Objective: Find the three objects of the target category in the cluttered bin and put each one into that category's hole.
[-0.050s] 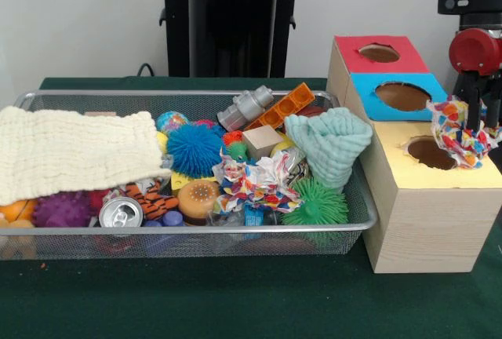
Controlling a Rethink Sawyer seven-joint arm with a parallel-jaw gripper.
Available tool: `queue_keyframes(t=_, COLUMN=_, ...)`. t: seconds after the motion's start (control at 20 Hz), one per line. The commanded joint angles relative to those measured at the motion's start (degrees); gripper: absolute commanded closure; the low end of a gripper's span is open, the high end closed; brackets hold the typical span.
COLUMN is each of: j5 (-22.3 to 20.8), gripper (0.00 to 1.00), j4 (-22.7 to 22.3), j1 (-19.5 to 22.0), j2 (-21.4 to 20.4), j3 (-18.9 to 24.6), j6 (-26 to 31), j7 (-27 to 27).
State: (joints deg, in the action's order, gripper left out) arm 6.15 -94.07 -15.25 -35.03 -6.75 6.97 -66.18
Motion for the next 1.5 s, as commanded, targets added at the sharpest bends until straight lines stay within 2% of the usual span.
queue_keyframes(t=0.05, j5=-0.9, gripper=0.0, j4=2.1, j1=0.2, j2=4.1, j3=0.0, j6=-1.3, j7=-11.3)
queue_keyframes(t=0.3, j5=-3.0, gripper=0.0, j4=3.8, j1=-1.2, j2=5.9, j3=-2.6, j6=-1.4, j7=-9.2)
queue_keyframes(t=0.75, j5=-6.1, gripper=0.0, j4=6.1, j1=-1.0, j2=7.4, j3=-4.2, j6=-1.7, j7=-6.4)
queue_keyframes(t=1.4, j5=-9.3, gripper=0.0, j4=7.7, j1=0.2, j2=8.4, j3=-3.8, j6=-2.5, j7=-8.0)
queue_keyframes(t=1.45, j5=-8.6, gripper=1.0, j4=6.9, j1=0.7, j2=8.3, j3=-3.5, j6=-4.4, j7=-10.1)
queue_keyframes(t=1.5, j5=-8.7, gripper=1.0, j4=7.2, j1=0.6, j2=8.5, j3=-3.8, j6=-4.1, j7=-9.9)
